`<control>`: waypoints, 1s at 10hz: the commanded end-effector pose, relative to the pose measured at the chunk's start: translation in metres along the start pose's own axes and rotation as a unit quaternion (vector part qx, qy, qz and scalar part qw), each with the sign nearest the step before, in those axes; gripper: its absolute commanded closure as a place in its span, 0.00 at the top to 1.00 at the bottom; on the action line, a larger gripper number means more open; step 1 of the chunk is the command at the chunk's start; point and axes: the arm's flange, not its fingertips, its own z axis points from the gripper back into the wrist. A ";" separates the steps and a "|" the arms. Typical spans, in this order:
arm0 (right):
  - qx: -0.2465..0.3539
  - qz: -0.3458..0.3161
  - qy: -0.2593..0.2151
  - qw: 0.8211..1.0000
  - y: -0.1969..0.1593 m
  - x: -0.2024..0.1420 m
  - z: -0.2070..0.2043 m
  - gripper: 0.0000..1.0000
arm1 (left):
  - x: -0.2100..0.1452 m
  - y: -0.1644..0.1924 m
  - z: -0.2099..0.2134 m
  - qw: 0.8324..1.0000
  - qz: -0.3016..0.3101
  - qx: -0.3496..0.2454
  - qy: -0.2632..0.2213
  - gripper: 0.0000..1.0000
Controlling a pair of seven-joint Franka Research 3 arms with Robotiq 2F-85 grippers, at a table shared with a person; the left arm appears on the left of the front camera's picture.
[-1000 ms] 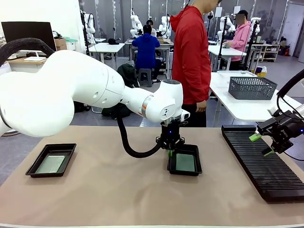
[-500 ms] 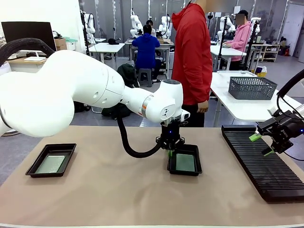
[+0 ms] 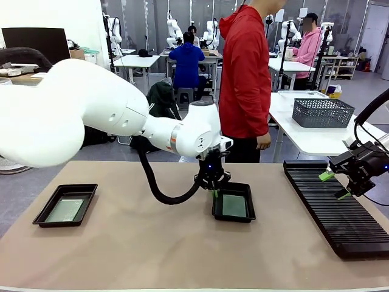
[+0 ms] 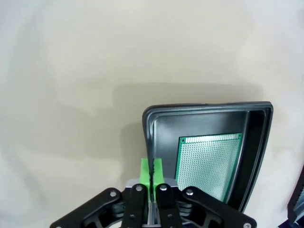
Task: Inspect and transfer BCBs to ESD trays.
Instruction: Pick up the ESD tray and place it on the left side of the table.
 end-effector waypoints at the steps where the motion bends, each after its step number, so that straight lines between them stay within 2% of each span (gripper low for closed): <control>1: 0.000 0.000 -0.003 1.000 0.002 -0.003 0.000 1.00 | -0.027 0.041 0.014 0.999 0.011 -0.047 -0.006 0.03; 4: 0.000 0.000 -0.003 1.000 0.002 -0.003 0.000 1.00 | -0.047 0.093 0.046 0.995 0.021 -0.091 -0.025 0.03; 7: 0.000 0.000 -0.003 1.000 0.002 -0.003 0.000 1.00 | -0.062 0.155 0.076 0.993 0.024 -0.114 -0.021 0.03; 10: 0.000 0.000 -0.003 1.000 0.002 -0.003 0.000 1.00 | -0.074 0.222 0.096 0.994 0.028 -0.104 -0.008 0.03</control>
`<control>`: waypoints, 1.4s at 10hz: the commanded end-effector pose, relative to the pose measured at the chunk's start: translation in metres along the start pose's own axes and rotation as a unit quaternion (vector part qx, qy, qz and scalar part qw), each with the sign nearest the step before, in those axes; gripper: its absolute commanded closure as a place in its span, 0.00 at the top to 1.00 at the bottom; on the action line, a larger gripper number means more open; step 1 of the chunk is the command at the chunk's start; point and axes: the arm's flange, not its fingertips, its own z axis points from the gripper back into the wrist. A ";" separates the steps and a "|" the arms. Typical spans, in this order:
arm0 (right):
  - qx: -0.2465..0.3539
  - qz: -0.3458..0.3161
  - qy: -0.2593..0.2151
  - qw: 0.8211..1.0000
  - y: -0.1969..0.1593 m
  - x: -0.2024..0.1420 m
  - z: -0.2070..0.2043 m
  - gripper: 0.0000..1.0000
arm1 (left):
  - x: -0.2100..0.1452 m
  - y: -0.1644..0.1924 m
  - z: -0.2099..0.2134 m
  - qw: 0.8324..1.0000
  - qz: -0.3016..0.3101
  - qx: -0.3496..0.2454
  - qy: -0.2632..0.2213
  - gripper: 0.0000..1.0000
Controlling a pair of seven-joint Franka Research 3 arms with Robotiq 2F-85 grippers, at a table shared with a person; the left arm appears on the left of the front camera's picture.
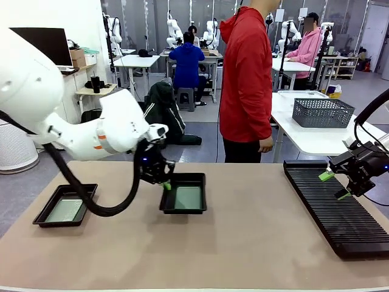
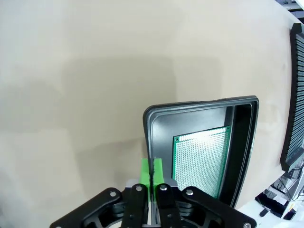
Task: Inspect and transfer BCBs to ESD trays.
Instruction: Pick up the ESD tray and place it on the left side of the table.
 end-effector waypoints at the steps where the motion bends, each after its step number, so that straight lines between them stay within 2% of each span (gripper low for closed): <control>1: 0.000 0.000 -0.003 1.000 0.002 -0.002 0.001 1.00 | -0.011 0.041 0.022 1.000 -0.010 0.001 0.010 0.03; 6: 0.000 0.000 -0.003 1.000 0.002 -0.002 0.001 1.00 | -0.018 0.118 0.053 1.000 -0.016 0.006 0.010 0.03; 9: 0.000 0.000 -0.003 1.000 0.002 -0.002 0.001 1.00 | -0.027 0.152 0.063 1.000 -0.007 0.000 -0.009 0.03; 12: 0.000 0.000 -0.003 1.000 0.002 -0.002 0.001 1.00 | -0.029 0.180 0.061 1.000 0.003 -0.009 -0.012 0.03; 14: 0.000 0.000 -0.003 1.000 0.002 -0.002 0.001 1.00 | -0.029 0.184 0.061 1.000 0.006 -0.012 -0.019 0.03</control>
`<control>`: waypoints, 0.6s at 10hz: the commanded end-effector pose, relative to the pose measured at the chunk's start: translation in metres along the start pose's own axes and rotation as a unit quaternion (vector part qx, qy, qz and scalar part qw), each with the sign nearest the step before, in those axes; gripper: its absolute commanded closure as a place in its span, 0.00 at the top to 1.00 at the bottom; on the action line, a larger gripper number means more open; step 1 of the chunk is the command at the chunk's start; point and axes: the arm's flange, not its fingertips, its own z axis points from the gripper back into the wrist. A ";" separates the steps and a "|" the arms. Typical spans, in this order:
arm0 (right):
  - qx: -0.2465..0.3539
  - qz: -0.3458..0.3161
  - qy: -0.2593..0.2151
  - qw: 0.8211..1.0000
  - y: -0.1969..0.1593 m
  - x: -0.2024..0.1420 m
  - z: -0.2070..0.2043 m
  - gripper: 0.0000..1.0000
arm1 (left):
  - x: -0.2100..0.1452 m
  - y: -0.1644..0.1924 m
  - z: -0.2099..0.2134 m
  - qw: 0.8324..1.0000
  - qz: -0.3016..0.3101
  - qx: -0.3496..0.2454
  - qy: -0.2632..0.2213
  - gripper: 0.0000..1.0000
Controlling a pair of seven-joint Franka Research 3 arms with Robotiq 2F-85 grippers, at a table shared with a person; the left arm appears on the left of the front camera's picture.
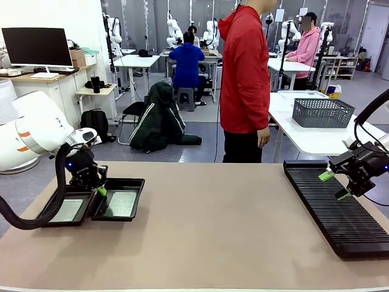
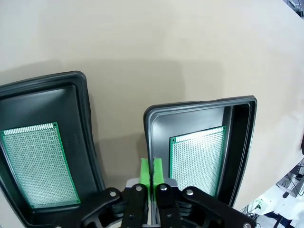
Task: Inspect and transfer BCBs to ESD trays.
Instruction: Pick up the ESD tray and place it on the left side of the table.
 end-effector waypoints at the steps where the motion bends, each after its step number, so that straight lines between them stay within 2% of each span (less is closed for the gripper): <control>1: 0.000 0.000 -0.003 1.000 0.002 -0.002 0.001 1.00 | -0.003 0.005 -0.003 1.000 -0.008 -0.016 -0.016 0.03; 6: 0.000 0.000 -0.003 1.000 0.002 -0.002 0.001 1.00 | 0.014 0.005 -0.024 1.000 -0.003 -0.004 -0.012 0.03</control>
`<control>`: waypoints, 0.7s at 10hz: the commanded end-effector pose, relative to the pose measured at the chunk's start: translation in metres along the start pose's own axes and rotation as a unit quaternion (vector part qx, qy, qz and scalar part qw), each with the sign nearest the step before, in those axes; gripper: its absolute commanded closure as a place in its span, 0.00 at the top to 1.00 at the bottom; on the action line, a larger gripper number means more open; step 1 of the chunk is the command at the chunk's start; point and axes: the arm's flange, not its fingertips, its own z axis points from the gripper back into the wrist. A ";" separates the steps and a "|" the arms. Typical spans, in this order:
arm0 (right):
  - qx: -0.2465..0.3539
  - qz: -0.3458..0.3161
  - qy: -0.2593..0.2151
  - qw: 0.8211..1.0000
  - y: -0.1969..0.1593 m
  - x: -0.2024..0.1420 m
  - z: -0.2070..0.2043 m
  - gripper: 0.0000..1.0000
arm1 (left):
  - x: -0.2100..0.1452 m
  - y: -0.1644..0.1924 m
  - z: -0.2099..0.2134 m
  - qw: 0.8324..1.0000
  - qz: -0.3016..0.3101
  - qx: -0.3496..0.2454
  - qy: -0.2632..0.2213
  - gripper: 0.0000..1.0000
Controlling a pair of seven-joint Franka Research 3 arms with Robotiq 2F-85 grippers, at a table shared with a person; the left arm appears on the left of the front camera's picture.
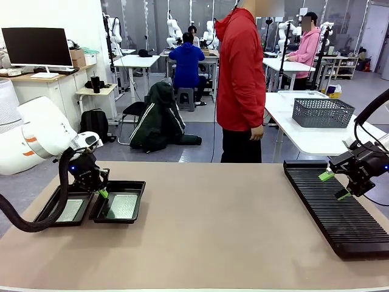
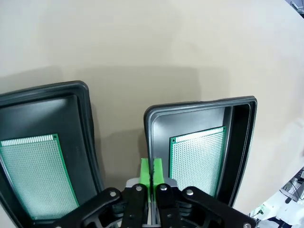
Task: Inspect and transfer BCBs to ESD trays.
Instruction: Pick up the ESD tray and place it on the left side of the table.
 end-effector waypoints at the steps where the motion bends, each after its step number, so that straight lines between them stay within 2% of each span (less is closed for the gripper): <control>1: 0.000 0.000 -0.003 1.000 0.002 -0.002 0.001 1.00 | 0.009 0.001 -0.010 1.000 -0.006 -0.009 -0.008 0.03; 7: 0.000 0.000 -0.003 1.000 0.002 -0.002 0.001 1.00 | 0.018 0.009 -0.027 1.000 0.009 0.000 0.012 0.03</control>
